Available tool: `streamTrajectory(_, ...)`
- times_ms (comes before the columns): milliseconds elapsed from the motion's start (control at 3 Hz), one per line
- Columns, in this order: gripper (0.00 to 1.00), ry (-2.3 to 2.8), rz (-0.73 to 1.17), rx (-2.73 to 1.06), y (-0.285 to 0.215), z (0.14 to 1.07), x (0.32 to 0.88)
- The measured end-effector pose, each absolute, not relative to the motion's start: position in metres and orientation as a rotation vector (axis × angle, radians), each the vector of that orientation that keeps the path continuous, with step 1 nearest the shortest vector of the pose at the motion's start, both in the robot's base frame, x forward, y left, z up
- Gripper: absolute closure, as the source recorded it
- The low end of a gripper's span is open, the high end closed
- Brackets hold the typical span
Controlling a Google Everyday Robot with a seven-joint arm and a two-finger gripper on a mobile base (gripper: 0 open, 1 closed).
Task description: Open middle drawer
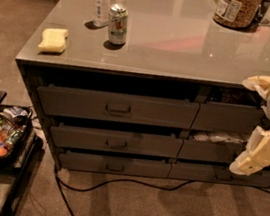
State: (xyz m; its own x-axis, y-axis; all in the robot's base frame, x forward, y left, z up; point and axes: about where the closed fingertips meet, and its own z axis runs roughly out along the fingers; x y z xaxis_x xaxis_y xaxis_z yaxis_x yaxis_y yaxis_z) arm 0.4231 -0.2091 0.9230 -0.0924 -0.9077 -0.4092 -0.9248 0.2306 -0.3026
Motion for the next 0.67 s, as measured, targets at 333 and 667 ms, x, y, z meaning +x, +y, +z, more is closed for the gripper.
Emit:
streamTrajectory(333,0.00,1.896,0.026,-1.627,-0.2064,0.9360,0.4326)
streamTrajectory(667,0.00,1.896,0.027,-1.627,-0.2064,0.9359,0.4326)
